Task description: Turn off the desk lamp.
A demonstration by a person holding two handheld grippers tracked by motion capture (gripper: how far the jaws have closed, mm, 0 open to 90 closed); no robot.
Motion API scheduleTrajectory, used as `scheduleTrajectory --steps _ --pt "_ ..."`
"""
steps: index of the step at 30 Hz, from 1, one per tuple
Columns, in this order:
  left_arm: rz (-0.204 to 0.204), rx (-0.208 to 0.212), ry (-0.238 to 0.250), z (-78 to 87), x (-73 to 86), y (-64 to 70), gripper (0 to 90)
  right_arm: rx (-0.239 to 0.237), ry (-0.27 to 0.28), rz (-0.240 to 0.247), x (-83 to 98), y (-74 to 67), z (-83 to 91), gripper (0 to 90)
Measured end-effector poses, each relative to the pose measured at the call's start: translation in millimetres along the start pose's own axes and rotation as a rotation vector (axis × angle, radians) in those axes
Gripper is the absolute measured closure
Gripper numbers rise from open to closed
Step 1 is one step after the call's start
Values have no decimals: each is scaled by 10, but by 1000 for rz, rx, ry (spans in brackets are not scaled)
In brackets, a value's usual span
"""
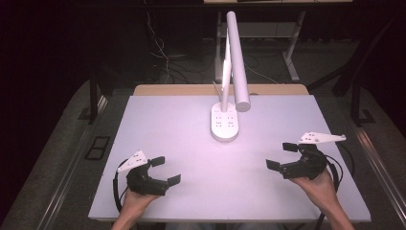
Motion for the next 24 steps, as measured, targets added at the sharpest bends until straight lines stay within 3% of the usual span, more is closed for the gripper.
scheduleTrajectory --steps 24 --pt "-4 6 0 -5 -3 -10 0 -29 -48 37 -405 168 -193 10"
Point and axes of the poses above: each handheld gripper's, and its own axes: z roughly backward along the jaws, x roughly out of its underside, y roughly to its right, the point moved 6 cm from there along -z, roughly forward along the jaws, and after that the axes turned 10 degrees about z, right-handed, at the moved point
